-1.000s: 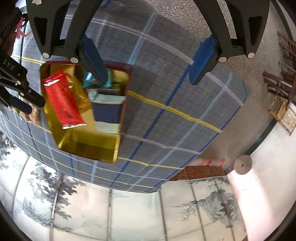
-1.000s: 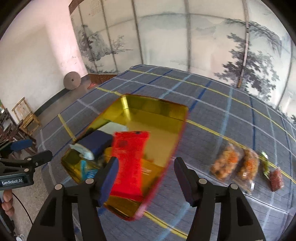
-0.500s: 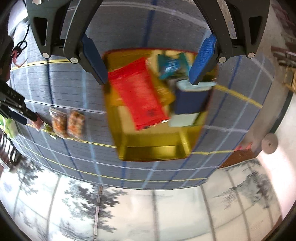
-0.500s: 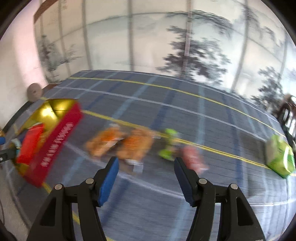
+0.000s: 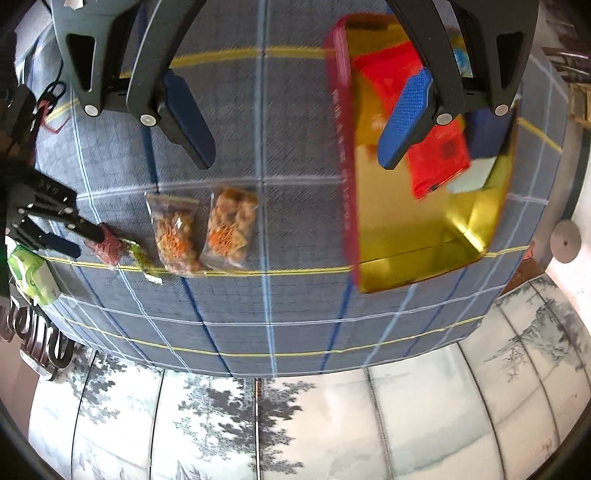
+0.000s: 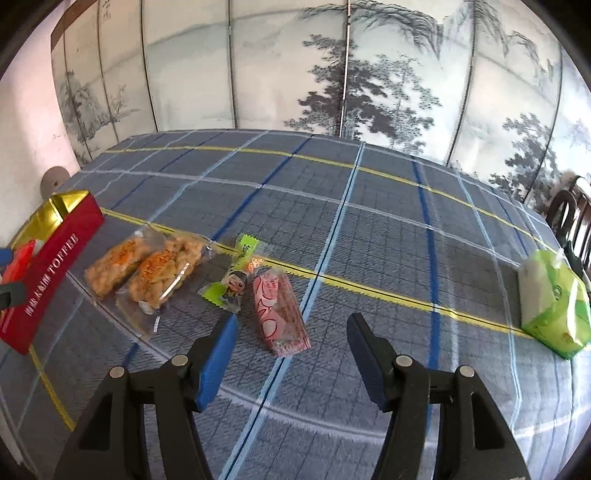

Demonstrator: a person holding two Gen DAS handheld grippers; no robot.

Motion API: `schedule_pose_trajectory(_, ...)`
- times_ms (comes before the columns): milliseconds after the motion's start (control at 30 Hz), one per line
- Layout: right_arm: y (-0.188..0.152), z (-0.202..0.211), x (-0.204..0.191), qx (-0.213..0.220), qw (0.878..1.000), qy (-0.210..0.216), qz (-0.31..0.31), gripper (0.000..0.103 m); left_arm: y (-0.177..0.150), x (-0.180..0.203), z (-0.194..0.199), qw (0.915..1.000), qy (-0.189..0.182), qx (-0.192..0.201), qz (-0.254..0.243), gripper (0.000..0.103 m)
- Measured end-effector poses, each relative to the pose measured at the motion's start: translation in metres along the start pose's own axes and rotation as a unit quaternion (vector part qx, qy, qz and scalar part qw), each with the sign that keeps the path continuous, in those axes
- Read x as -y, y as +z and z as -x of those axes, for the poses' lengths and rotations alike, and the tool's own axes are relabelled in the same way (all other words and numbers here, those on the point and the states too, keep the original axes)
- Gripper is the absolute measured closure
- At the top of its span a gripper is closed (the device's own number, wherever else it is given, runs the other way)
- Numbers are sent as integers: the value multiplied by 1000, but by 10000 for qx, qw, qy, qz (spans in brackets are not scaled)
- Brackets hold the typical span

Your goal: Organize snacks

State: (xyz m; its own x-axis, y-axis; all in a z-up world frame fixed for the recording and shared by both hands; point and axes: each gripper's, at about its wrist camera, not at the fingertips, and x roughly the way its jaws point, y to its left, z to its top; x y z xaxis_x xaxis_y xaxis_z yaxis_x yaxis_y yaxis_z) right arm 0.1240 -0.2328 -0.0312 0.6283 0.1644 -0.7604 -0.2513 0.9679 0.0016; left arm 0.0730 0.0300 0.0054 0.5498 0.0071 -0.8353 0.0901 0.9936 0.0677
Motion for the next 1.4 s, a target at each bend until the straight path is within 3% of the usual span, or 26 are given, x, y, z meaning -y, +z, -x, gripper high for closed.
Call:
schedule_pose_trajectory(133,0,-13,1,-28,10000,48,-1,58,12,11,-15,9999,25,-4,-114,16)
schedule_pose_trajectory(200,-1,-18,2,-37,9998,163,-71,60,16,15,-22,9999,41,-40,-150,16)
schedule_pose_trajectory(300,1,-20,1,-18,9996,258,-58,78,21,20,-32,9997,32,-91,-211,16)
schedule_pose_trajectory(667,-9,-11,18,-1,9991,-107,-409,80,29,32,-55,9988,-115,-229,-407,21)
schedule_pose_trajectory(900,-23,-1,45,-44,9962,-396,-770,80,37,34,-70,9980,-318,-371,-407,35)
schedule_pose_trajectory(1400,-22,-5,54,-91,9950,-348,-929,80,42,43,-89,9959,-581,-523,-459,53)
